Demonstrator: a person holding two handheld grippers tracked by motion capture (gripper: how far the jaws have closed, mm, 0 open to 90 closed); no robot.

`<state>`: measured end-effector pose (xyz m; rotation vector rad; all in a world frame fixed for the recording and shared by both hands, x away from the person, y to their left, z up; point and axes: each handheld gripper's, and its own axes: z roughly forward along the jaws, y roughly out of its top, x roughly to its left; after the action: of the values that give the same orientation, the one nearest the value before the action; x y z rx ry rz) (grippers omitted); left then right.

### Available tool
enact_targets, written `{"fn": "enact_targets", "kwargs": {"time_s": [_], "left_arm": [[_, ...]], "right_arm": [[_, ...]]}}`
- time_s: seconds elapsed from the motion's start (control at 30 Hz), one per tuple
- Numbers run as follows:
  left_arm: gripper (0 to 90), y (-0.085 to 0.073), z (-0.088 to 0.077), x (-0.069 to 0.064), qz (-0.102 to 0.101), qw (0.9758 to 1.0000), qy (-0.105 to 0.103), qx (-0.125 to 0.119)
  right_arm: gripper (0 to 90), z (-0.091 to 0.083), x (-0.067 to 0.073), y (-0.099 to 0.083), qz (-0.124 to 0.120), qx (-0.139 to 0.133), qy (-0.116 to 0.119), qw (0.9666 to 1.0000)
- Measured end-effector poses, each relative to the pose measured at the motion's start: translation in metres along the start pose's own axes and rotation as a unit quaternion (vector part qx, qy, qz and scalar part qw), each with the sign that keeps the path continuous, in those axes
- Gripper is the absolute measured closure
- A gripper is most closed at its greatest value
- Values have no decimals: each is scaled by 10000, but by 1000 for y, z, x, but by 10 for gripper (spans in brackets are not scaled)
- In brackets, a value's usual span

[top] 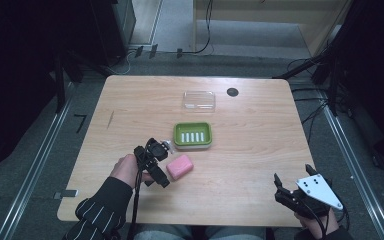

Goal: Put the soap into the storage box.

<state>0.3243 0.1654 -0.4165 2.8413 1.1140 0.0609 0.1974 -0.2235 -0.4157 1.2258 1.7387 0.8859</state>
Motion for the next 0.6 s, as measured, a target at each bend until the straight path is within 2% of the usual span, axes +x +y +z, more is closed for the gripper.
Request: {"fn": "enact_targets", "kwargs": {"time_s": [0.17, 0.2, 0.33, 0.6], "left_arm": [[0, 6, 1, 1, 55, 10000, -7, 19], [0, 7, 2, 0, 22, 10000, -10, -35], [0, 12, 3, -1, 53, 9999, 92, -5], [0, 27, 8, 1, 25, 10000, -45, -72]], "right_arm": [[139, 0, 0, 0, 4, 1, -6, 10000], [139, 0, 0, 0, -9, -5, 1, 10000], [139, 0, 0, 0, 2, 1, 3, 10000], [139, 0, 0, 0, -8, 4, -1, 10000]]}}
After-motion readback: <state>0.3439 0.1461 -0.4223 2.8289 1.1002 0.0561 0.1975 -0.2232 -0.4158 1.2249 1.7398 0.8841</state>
